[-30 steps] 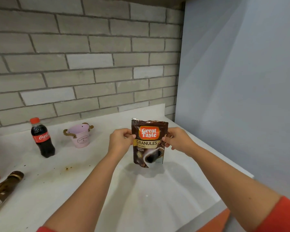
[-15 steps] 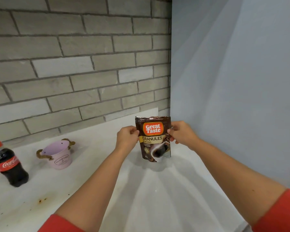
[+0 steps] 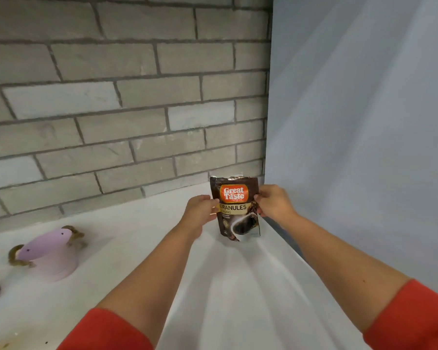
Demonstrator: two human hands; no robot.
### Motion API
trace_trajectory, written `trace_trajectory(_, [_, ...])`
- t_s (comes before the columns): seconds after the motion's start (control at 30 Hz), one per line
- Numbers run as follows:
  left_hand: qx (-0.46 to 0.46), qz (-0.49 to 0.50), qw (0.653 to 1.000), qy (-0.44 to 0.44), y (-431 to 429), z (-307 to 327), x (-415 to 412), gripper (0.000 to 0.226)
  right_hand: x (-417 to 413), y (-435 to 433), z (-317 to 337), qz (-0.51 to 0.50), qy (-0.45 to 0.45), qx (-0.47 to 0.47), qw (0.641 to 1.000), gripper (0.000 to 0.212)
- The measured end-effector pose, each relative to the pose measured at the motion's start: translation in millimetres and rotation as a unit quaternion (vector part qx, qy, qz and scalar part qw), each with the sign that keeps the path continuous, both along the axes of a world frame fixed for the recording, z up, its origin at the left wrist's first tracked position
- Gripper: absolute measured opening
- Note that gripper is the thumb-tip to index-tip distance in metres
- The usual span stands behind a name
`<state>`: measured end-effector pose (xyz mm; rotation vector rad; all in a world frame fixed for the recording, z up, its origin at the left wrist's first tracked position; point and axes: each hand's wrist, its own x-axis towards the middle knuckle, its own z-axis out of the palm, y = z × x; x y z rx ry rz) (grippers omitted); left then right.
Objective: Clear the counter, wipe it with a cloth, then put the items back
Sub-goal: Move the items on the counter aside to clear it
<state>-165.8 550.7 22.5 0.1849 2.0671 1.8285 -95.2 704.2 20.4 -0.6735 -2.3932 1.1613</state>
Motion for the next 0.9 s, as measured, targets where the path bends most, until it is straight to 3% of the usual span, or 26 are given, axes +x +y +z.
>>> trace_trajectory(0.27, [-0.044, -0.002, 0.999, -0.003, 37.2, -24.4, -23.0, 0.047, -46.7, 37.7, -25.1, -0.045, 0.057, 0.057, 0.996, 0.025])
trace_trajectory(0.5, [-0.061, 0.001, 0.998, 0.001, 50.7, -38.4, -37.3, 0.039, -79.2, 56.6, -47.0, -0.104, 0.001, 0.099, 0.99, 0.027])
trace_trajectory(0.9, [-0.08, 0.011, 0.997, 0.003, 46.6, -49.5, -49.9, 0.032, -100.6, 55.9, -59.5, -0.088, -0.007, 0.111, 0.99, 0.027])
